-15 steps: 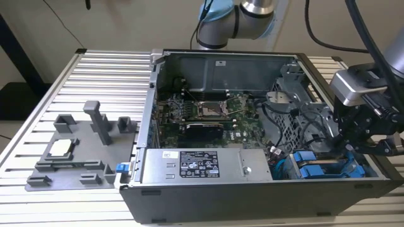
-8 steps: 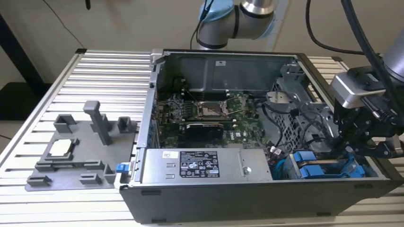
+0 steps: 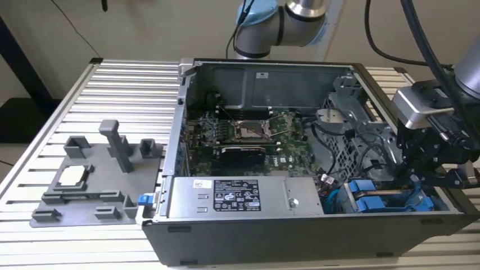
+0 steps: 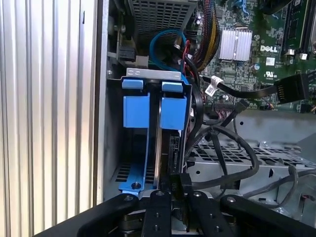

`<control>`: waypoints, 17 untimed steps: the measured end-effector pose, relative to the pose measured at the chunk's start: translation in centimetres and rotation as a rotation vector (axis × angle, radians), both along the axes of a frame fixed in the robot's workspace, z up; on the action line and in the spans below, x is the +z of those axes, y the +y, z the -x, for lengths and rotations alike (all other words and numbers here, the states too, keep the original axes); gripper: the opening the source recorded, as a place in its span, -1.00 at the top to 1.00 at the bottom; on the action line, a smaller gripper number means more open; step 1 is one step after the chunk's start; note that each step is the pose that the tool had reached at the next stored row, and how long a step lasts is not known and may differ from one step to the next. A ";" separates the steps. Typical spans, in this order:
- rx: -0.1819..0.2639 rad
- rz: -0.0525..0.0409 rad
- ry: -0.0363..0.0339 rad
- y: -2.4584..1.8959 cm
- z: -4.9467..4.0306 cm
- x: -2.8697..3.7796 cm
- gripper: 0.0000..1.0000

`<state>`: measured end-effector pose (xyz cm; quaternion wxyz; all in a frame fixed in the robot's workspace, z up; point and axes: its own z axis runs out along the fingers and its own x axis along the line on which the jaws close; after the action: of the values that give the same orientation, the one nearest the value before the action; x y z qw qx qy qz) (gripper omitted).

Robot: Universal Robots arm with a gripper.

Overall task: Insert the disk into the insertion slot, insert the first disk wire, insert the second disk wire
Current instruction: 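Insert the first disk wire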

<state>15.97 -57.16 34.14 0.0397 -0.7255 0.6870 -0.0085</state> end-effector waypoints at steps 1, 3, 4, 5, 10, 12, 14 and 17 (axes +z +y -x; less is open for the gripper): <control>-0.004 0.0001 0.0000 0.03 0.00 -0.01 0.62; -0.012 0.0003 0.0000 0.09 0.00 -0.02 0.62; -0.016 0.0003 0.0000 0.12 0.00 -0.04 0.62; -0.021 0.0001 0.0000 0.13 0.00 -0.08 0.62; -0.038 0.0000 0.0000 0.15 0.00 -0.28 0.62; -0.044 0.0001 0.0000 0.15 0.00 -0.38 0.62; -0.049 0.0003 0.0000 0.14 0.00 -0.50 0.62; -0.056 0.0009 -0.0001 0.14 0.00 -0.71 0.62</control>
<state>15.97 -57.01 33.43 0.0391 -0.7059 0.7071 -0.0099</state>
